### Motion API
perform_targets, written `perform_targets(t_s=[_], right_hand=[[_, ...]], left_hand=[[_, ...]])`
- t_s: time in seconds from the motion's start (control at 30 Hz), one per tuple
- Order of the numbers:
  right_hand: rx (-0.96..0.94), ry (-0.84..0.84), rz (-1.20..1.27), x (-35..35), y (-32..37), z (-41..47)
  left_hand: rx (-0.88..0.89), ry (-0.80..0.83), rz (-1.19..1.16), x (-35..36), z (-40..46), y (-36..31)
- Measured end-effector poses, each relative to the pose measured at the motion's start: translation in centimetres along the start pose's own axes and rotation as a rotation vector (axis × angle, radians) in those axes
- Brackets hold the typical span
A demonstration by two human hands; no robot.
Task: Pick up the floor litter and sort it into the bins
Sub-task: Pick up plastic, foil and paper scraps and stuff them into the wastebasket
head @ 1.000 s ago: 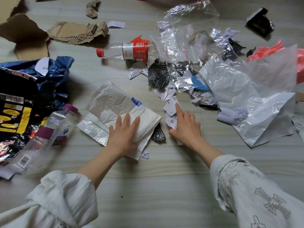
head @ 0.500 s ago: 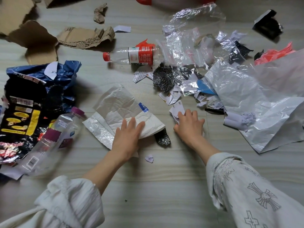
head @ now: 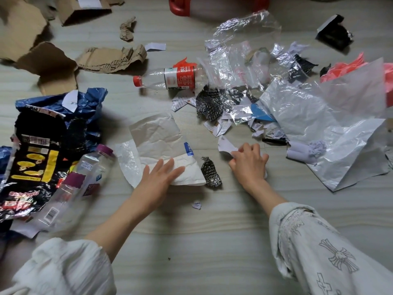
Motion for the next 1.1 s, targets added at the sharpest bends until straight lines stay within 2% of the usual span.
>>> perform_targets(t_s=[0.13, 0.3, 0.47, 0.67, 0.77, 0.9, 1.1], right_hand=[[-0.074, -0.071, 0.063, -0.7, 0.4, -1.9], [-0.177, -0.208, -0.023, -3.1, 1.8, -3.8], [-0.169, -0.286, 0.014, -6.3, 2.7, -6.2], [-0.185, -0.329, -0.013, -13.8, 5.9, -11.2], [-0.208, -0.366, 0.051, -18.7, 9.2, -14.7], [-0.263, -0.396, 0.166, -23.5, 16.1, -19.6], [-0.525, -0.303, 0.215, -23.4, 30.8, -25.5]], left_hand=[[0.005, -0.019, -0.012, -0.6, -1.2, 0.1], [0.020, -0.056, -0.045, -1.4, -2.5, -0.5], [0.032, -0.086, 0.001, -4.0, -4.2, -0.9], [0.073, -0.306, 0.031, -11.4, -11.2, 0.9], [0.095, -0.451, 0.018, -15.0, -17.2, 2.0], [0.035, -0.645, -0.135, -17.8, -27.0, 5.4], [-0.165, -0.885, -0.349, -16.9, -38.9, 15.1]])
Point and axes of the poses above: each hand's wrist, its own z-axis towards the middle knuckle, its own x-axis out of the palm, y = z × x, the point moved 5 cm from there along z, towards the middle knuckle, and after that the axes turned 8 degrees about y, right-handed, at the moved point
